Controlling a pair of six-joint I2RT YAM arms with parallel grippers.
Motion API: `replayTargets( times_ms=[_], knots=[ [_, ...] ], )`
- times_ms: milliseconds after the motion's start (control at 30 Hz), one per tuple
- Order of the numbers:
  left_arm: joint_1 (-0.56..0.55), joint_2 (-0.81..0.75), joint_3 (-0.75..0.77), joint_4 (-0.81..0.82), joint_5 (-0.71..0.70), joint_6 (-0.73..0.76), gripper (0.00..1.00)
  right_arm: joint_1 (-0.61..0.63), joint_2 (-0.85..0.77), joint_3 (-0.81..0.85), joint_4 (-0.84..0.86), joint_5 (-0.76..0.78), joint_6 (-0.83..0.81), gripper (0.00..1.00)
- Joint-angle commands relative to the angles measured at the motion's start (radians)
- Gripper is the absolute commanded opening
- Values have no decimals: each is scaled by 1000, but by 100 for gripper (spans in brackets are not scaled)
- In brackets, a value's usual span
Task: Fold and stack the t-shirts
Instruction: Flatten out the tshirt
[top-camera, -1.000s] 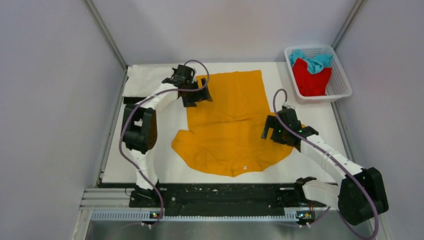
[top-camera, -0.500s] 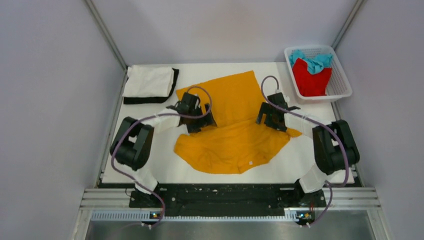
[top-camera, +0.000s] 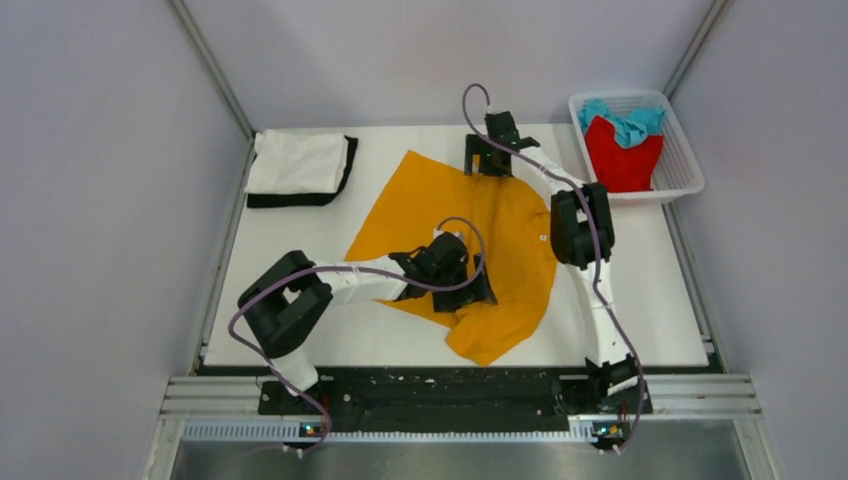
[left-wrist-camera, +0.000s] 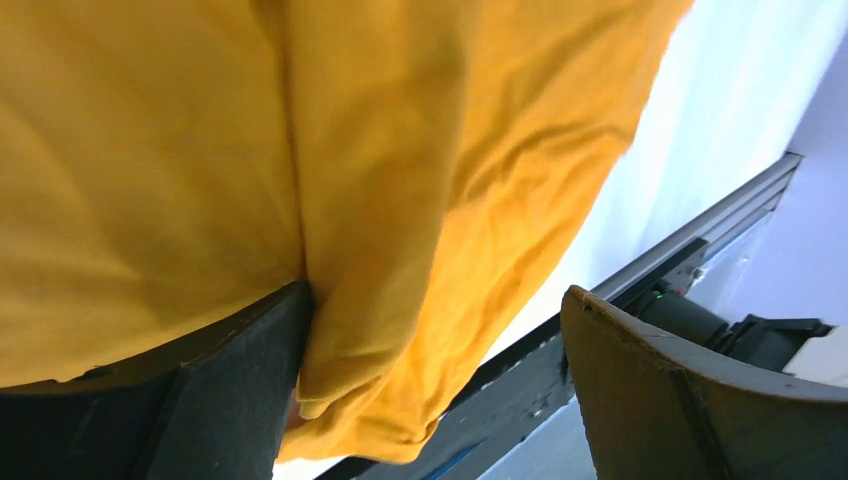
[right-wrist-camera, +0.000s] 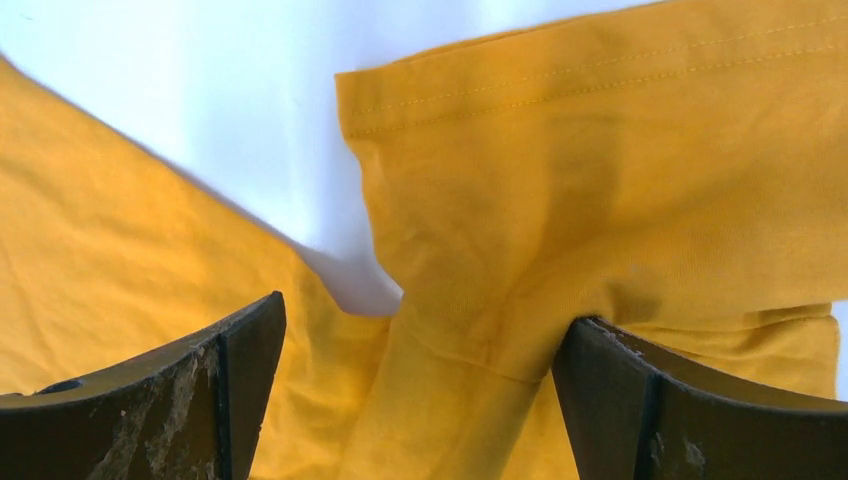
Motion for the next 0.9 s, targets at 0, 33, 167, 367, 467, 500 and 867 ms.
replayTargets(
  times_ms=[0, 33, 167, 367, 467, 500, 867],
  knots=[
    [-25, 75, 143, 40, 33, 24, 99, 24, 150, 243, -174, -113, -90, 97],
    [-25, 80, 175, 1, 18, 41, 99, 23, 145, 276, -200, -101, -102, 97],
    [-25, -1, 202, -196, -169, 91, 99, 24, -4, 238, -216, -3, -158, 99],
    [41, -270, 36, -353, -497, 66, 99, 23, -416, -165, -152, 89, -93, 99],
    [174, -330, -51, -257, -478, 101, 99, 28, -574, -417, -94, 64, -15, 99],
    [230, -334, -70, -228, -427, 122, 99, 32, -622, -490, -93, 60, 13, 99],
    [455, -112, -59, -108, -263, 203, 99, 115, -957, -1237, 143, 35, 270, 99]
  ],
)
